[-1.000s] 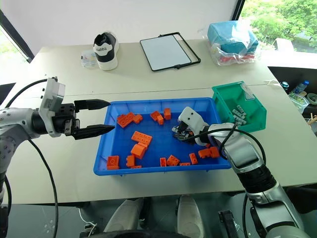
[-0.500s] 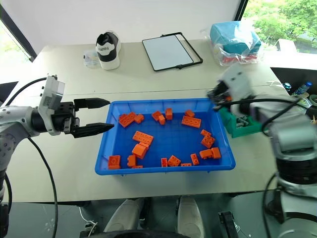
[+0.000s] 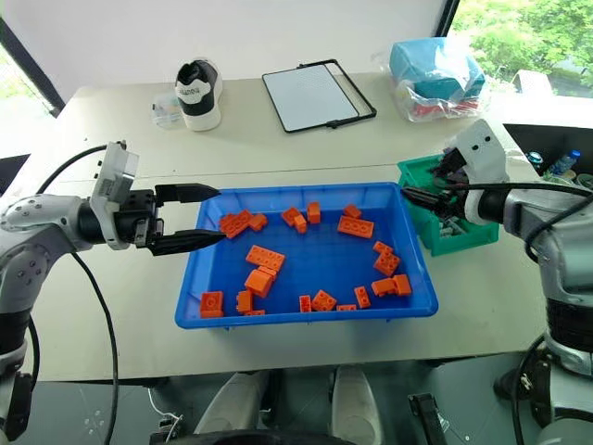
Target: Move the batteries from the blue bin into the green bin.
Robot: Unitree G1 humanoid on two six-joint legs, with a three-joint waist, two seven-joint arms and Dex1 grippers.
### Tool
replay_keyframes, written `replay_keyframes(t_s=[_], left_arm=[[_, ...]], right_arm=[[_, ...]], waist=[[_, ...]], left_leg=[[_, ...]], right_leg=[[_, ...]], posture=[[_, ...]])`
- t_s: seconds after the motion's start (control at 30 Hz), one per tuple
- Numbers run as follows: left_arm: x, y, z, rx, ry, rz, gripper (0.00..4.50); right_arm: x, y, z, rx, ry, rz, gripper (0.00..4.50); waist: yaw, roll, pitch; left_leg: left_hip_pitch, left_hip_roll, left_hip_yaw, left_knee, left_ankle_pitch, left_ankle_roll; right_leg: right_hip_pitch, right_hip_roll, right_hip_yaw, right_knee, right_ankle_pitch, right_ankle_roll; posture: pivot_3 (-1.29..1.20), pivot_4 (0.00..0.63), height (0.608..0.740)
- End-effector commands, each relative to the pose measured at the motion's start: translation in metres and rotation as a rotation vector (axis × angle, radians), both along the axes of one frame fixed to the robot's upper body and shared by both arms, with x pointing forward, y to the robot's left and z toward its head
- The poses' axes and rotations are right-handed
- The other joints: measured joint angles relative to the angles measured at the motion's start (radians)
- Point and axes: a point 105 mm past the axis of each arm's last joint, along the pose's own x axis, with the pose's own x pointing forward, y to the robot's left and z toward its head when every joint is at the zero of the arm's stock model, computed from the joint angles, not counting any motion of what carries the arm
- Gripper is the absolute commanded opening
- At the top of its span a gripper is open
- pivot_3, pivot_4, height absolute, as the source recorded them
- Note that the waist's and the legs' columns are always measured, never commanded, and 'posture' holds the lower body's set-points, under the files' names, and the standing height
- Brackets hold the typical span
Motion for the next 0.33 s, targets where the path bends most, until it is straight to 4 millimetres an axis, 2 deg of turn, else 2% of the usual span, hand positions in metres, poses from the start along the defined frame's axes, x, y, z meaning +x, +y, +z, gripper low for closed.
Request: replay_keyframes(t_s=[0.03, 0.17, 0.27, 0.33], left_arm=[[-0.004, 0.005, 0.006, 0.009, -0.039, 0.005, 4.5], [-0.006, 0.008, 0.005, 0.0, -0.017, 0.009, 4.5], [-0.008, 0.01, 0.006, -0.001, -0.005, 0.004, 4.5], [-0.01, 0.011, 0.005, 0.017, -0.004, -0.004, 4.5]], right_arm=[[-0.043, 0.004, -0.002, -0.001, 0.057, 0.151, 3.55], [-0.067, -0.01, -0.01, -0.002, 0.105, 0.173, 3.55], [-0.071, -0.027, -0.014, -0.008, 0.105, 0.12, 3.55], [-0.072, -0.03, -0.017, -0.019, 0.104, 0.109, 3.55]], waist=[[0.011, 0.0, 0.0], [0.009, 0.0, 0.0], [0.007, 0.0, 0.0], [0.007, 0.0, 0.0]], left_leg=[[0.0, 0.0, 0.0, 0.001, 0.0, 0.001], [-0.002, -0.001, 0.002, 0.007, -0.002, 0.003], [0.0, 0.0, 0.002, 0.009, -0.002, 0.003], [0.002, 0.001, 0.002, 0.008, -0.002, 0.003]], right_leg=[[0.0, 0.0, 0.0, -0.001, 0.0, 0.0], [0.003, -0.001, 0.001, -0.001, 0.0, 0.001], [0.005, -0.001, 0.001, -0.002, 0.0, -0.001], [0.007, -0.002, 0.001, -0.002, -0.001, -0.002]], posture=[[0.0, 0.15, 0.731], [0.0, 0.15, 0.731], [0.0, 0.15, 0.731], [0.0, 0.15, 0.731]])
